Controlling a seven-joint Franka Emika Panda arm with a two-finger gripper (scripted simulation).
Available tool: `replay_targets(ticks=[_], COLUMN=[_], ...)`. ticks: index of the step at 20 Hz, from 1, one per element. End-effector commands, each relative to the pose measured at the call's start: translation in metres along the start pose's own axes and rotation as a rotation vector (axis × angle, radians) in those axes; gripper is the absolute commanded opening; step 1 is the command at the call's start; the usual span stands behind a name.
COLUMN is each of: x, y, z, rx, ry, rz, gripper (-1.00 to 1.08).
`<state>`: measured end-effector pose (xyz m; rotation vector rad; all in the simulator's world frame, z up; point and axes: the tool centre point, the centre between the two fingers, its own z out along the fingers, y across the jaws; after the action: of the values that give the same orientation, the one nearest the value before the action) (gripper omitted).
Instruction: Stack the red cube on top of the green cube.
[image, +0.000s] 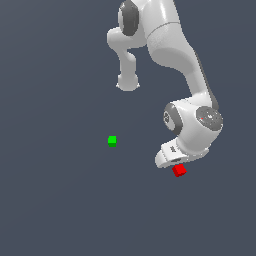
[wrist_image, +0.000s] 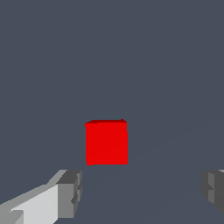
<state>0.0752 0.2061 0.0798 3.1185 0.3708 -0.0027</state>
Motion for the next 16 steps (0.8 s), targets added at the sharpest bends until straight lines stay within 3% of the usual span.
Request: replay_targets(ticks=[1, 16], x=[0.006, 0.015], y=[-0.01, -0.025], z=[0.004, 0.016], rx=[0.0, 0.001], ry=[0.001, 0.001], rz=[-0.009, -0.025], gripper=[1.0, 1.0])
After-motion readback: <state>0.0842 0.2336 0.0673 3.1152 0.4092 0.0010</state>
